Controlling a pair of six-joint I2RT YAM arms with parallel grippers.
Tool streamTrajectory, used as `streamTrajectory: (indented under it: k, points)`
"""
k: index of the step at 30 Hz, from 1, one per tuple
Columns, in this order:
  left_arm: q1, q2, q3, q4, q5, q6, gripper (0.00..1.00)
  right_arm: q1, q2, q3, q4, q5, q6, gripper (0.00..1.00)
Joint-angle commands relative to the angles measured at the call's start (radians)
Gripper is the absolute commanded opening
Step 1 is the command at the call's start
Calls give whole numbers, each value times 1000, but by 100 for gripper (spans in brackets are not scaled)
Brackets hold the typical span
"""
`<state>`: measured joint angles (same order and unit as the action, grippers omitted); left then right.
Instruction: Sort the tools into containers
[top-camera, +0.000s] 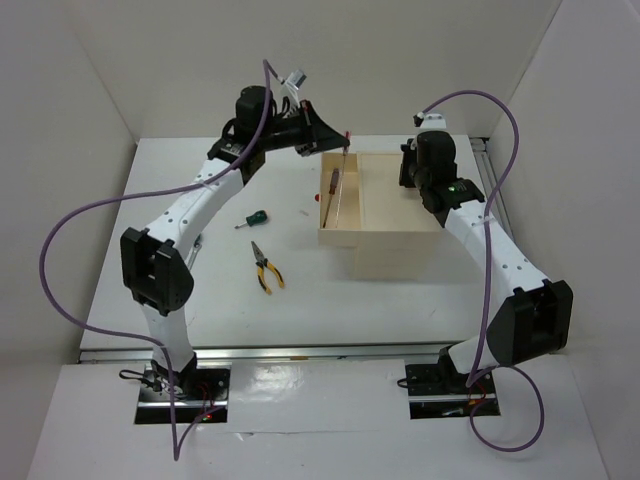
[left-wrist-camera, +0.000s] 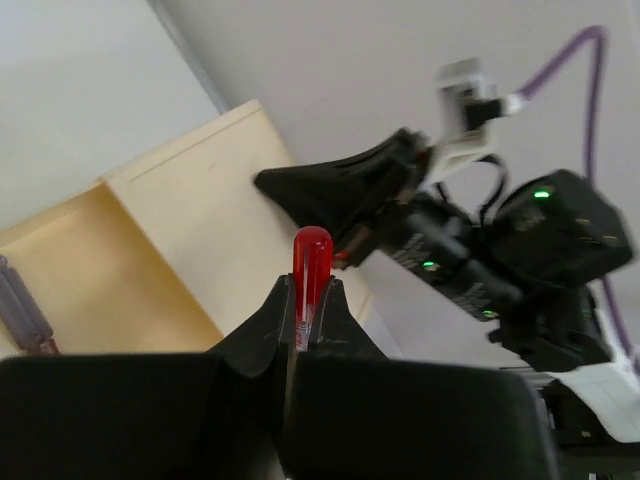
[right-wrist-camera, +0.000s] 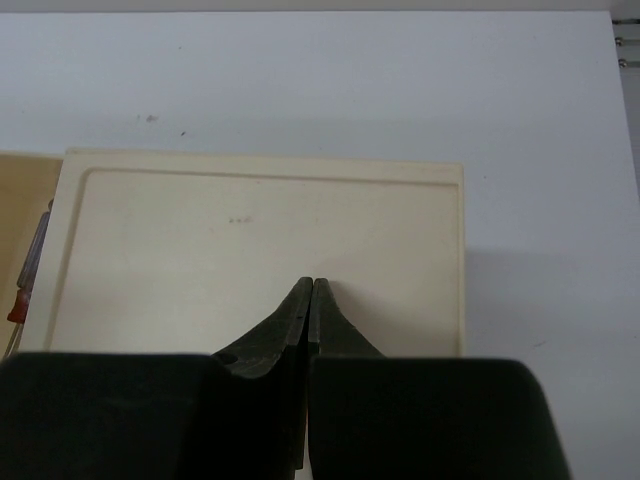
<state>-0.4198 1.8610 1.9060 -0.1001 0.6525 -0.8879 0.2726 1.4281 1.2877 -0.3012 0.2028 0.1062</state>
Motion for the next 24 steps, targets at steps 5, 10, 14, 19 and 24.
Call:
streamTrajectory:
  k: [5, 10, 14, 19, 24]
  points:
    - [-2, 44, -64, 246, -8, -20, 0, 17, 14, -47, -131, 10, -8, 0]
    - [-2, 79, -56, 208, -30, 21, 0, 17, 14, -47, -131, 10, -8, 0]
    - [10, 101, -108, 291, -21, 1, 0, 17, 14, -47, -122, 1, -8, 0]
    - [32, 135, -55, 283, -8, -28, 0, 17, 35, -37, -122, 1, -8, 0]
    - [32, 95, -178, 301, -25, -16, 0, 17, 35, -37, -122, 1, -8, 0]
